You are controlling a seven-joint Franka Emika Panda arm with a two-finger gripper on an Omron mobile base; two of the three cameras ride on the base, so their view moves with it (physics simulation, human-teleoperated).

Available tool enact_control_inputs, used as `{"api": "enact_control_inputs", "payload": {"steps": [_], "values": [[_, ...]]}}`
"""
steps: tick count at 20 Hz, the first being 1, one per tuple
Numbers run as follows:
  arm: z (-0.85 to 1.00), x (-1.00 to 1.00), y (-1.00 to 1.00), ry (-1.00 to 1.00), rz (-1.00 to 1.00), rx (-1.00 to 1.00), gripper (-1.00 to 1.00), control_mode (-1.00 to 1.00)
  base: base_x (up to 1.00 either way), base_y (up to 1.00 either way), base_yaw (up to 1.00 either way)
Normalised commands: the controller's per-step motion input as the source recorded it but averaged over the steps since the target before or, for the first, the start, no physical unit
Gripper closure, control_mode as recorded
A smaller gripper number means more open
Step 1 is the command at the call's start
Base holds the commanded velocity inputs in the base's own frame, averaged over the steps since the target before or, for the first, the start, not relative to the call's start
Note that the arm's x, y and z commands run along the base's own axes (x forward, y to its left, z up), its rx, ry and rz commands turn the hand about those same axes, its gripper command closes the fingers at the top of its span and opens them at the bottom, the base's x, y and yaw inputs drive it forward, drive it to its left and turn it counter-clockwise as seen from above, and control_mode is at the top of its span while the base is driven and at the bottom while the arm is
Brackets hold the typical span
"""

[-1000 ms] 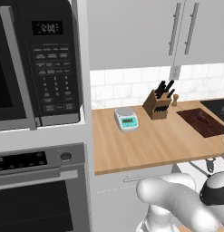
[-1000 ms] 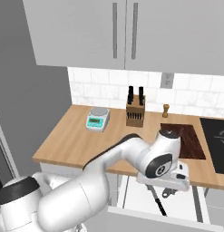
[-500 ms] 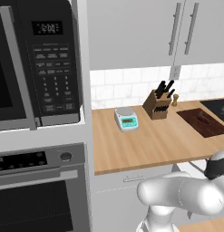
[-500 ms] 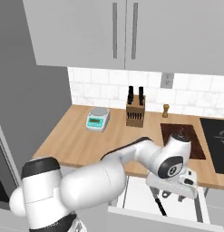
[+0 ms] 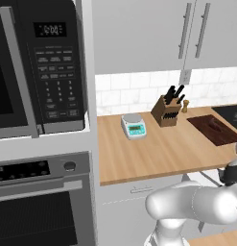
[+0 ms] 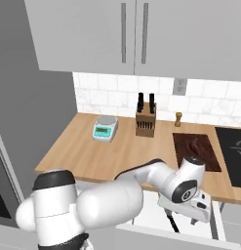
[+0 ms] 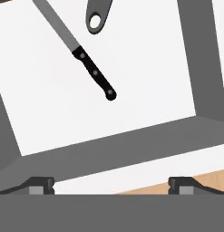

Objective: Place the appropriate cutting tool for cutting the potato skin on the cutting board.

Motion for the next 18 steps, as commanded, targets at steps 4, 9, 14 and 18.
{"api": "enact_control_inputs", "payload": {"steps": [4,9,14,18], "values": [[-0.29,0.23,0.00,0.00,0.00,-0.03,-1.00,-1.00,0.00,0.00,0.00],[-0.39,0.00,0.00,0.00,0.00,-0.03,-1.00,-1.00,0.00,0.00,0.00],[-0.31,0.00,0.00,0.00,0.00,-0.02,-1.00,-1.00,0.00,0.00,0.00],[-0.26,0.00,0.00,0.00,0.00,-0.01,-1.00,-1.00,0.00,0.00,0.00]]}}
